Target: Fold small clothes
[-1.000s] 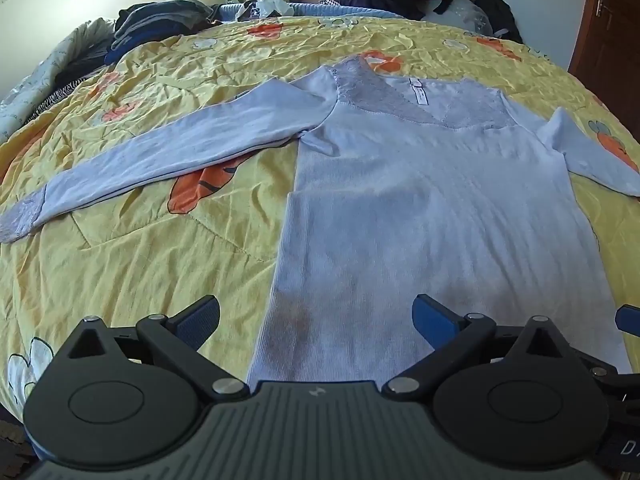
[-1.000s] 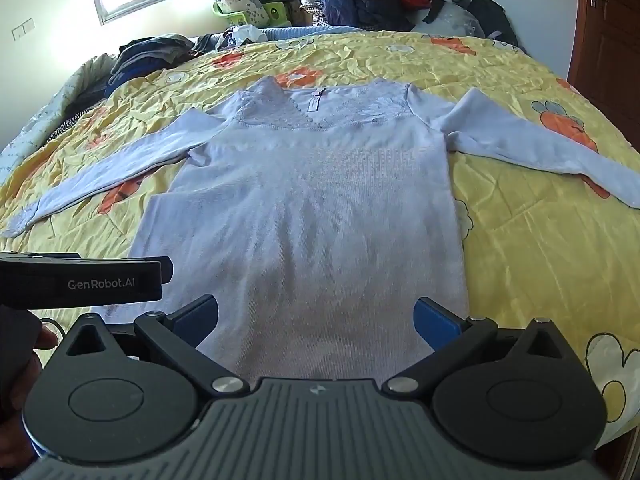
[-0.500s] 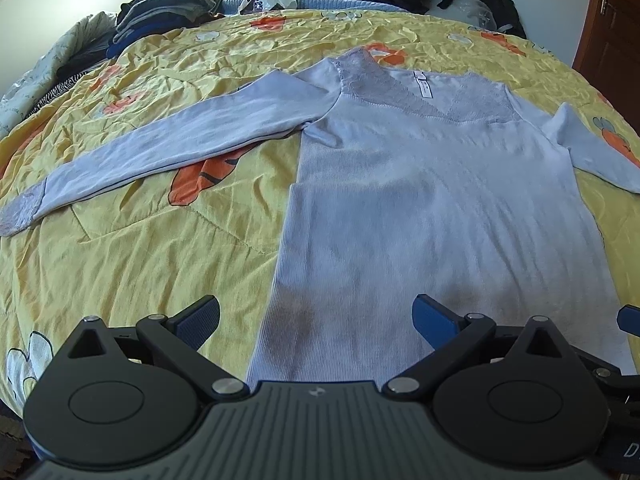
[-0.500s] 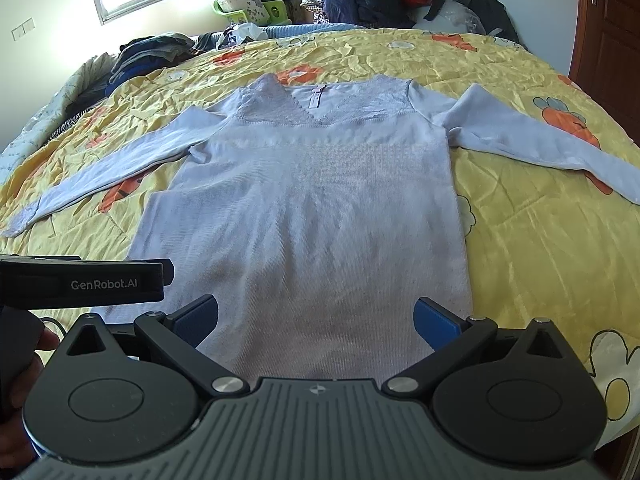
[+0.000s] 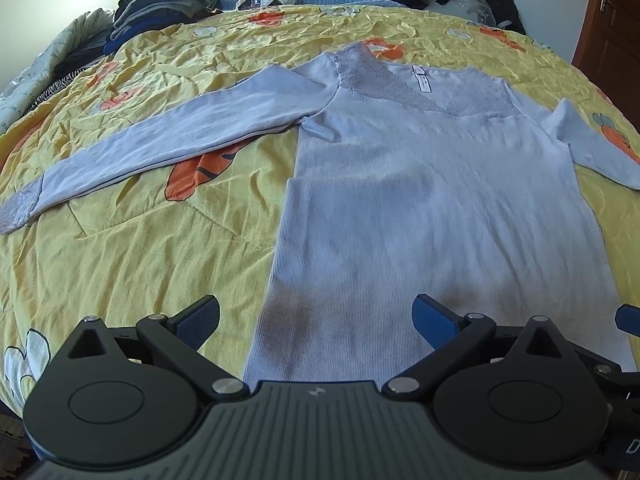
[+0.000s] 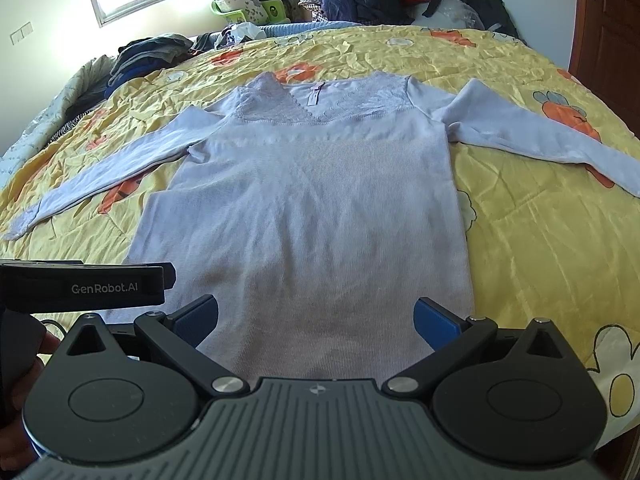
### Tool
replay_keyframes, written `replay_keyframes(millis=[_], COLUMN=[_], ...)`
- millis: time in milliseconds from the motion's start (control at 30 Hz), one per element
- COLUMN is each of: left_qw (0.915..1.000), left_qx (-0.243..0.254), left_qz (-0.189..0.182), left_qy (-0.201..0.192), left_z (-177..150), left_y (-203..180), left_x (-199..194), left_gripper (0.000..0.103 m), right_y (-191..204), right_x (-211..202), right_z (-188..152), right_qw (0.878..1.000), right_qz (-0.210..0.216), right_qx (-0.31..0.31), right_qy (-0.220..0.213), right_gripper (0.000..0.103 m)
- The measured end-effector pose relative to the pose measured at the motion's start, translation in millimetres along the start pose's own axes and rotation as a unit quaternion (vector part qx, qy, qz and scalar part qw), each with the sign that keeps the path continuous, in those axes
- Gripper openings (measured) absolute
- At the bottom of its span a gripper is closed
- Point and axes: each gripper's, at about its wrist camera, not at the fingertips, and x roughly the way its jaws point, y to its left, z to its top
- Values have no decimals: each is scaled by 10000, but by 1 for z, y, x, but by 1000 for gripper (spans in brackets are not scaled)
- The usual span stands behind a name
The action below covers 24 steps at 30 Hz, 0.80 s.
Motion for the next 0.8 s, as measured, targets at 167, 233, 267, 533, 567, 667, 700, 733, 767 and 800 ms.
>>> replay_keyframes(millis=[167,233,267,533,567,667,700,733,767,800], left_qw=[10000,10000,10000,10000,10000,10000,9999,9999,9999,9999], left_qx=[19,26,29,47,50,58,60,63,65,66], left_qz=[-10,-16,-19,-21,-20,-19,-19,-23,-27,-30], left_qy=[12,20,24,66,71,79,82,84,87,91], left_z=[0,0,0,0,0,0,0,-1,-1,-1], left_y=[-1,-1,-1,-1,-1,-1,-1,-1,-1,-1], left_x=[0,1,1,2,2,3,3,3,3,3], left_gripper=[103,103,103,103,103,103,103,103,103,103], right_y=[-1,-1,-1,-4,-5,-5,-6,-6,-6,-5], right_x=[2,2,2,3,3,3,3,3,3,3], right_z=[0,0,0,0,-1,-1,-1,0,0,0], right_qw=[10000,10000,10000,9999,9999,9998,9998,9997,9997,9997], right_qz=[12,10,9,91,102,110,114,121,125,125], right_qx=[36,36,43,123,138,171,180,190,198,203], right_qy=[16,16,17,8,5,1,1,2,0,-3], right_gripper=[103,103,103,103,103,103,103,103,103,103])
